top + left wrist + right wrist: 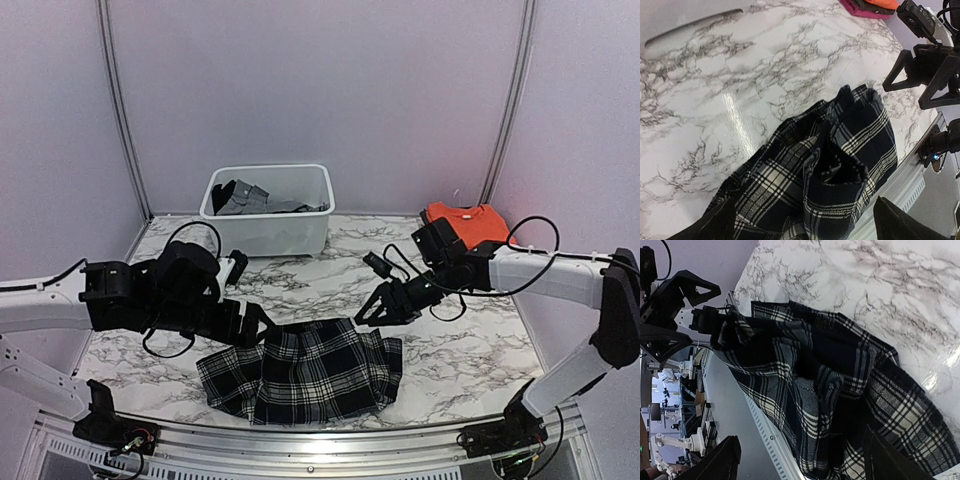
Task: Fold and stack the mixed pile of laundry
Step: Smooth out the square-folded skirt at the center of the board.
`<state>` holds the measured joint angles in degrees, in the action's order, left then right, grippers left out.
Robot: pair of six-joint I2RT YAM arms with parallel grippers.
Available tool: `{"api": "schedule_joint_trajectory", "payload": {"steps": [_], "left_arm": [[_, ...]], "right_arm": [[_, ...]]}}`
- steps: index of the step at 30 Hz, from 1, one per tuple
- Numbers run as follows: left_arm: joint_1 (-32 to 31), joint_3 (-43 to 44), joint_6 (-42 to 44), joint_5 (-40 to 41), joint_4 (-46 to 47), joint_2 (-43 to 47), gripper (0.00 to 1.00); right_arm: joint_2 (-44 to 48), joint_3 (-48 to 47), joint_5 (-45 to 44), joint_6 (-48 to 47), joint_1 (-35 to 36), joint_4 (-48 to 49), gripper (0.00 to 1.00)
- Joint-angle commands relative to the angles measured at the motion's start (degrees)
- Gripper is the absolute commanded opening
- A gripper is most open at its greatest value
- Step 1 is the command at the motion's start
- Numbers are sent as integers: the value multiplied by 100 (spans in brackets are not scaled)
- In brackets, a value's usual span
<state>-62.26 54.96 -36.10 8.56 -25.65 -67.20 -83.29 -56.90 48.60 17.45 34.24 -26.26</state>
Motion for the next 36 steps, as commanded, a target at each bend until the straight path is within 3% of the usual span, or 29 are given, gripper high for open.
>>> {"api": "schedule_joint_trajectory", "payload": {"steps": [1, 7, 10, 13, 18, 23, 27, 32, 36], "left_arm": [[-257, -247, -664, -250, 725, -38, 99], [-658, -108, -621, -175, 1015, -841, 98], [-645, -46, -655, 16, 1092, -1114, 89], [-542, -6, -778, 146, 1106, -1279, 74], [-335, -261, -1342, 264, 1195, -1259, 36], [-72, -855, -1889, -91, 1768, -1149, 12], [92, -1082, -2120, -256, 1914, -1332, 0], [223, -1237, -2308, -454, 2220, -1936, 0], [236, -1044, -2210, -618, 2333, -2759, 0]], "right_arm": [[88, 355, -202, -9, 240, 424, 79], [-169, 473, -272, 24, 387, 799, 79], [-454, 434, -299, 47, 458, 1038, 77], [-813, 311, -360, 57, 516, 1119, 70], [-925, 215, -592, 135, 522, 1075, 46], [-968, 253, -428, 424, 522, 1108, 0], [-1053, 410, -813, 429, 518, 847, 0], [-1537, 633, -1601, 114, 533, 247, 0], [-2063, 709, -2241, -53, 524, 393, 0]]}}
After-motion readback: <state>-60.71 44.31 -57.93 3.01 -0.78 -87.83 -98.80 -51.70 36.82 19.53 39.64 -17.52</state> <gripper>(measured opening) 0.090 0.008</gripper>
